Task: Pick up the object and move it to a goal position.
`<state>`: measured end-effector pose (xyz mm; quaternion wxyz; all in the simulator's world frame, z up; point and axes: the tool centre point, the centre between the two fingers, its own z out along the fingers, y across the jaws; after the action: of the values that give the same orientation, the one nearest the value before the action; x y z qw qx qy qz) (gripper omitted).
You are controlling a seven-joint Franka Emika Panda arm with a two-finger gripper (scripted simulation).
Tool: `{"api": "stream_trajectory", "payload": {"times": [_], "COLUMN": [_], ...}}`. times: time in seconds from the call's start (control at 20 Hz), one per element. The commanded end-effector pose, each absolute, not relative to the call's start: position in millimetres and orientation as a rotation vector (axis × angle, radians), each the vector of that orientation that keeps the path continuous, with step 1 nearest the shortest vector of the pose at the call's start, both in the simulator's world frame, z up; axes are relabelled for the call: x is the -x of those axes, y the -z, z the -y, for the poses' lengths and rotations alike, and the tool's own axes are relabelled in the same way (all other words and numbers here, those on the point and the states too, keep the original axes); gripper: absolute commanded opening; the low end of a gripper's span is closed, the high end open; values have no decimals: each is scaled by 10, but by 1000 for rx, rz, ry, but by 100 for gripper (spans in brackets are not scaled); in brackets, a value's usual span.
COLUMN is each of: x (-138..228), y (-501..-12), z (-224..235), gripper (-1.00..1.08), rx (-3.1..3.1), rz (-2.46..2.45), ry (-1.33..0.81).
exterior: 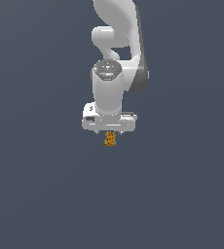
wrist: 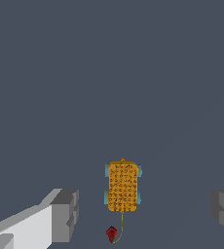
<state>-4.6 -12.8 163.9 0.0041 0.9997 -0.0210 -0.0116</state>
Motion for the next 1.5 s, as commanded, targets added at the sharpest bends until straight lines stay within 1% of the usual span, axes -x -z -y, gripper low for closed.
{"api": "stream_trajectory", "payload": {"times": [0.0,0.15,0.45,0.8,1.15,1.45], "x": [46,29,-45,-8,166,461], "y": [-1639,-1657,-1754,-1694,-1444,-1097], "z": [128,188,452,422,338,222], "gripper": [100,100,100,100,100,100], "rx": [-3132,-3127,-3103,-3107,-3115,-3127], "rz": [66,76,120,118,115,114], "ry": [36,26,-18,-16,-13,-8]}}
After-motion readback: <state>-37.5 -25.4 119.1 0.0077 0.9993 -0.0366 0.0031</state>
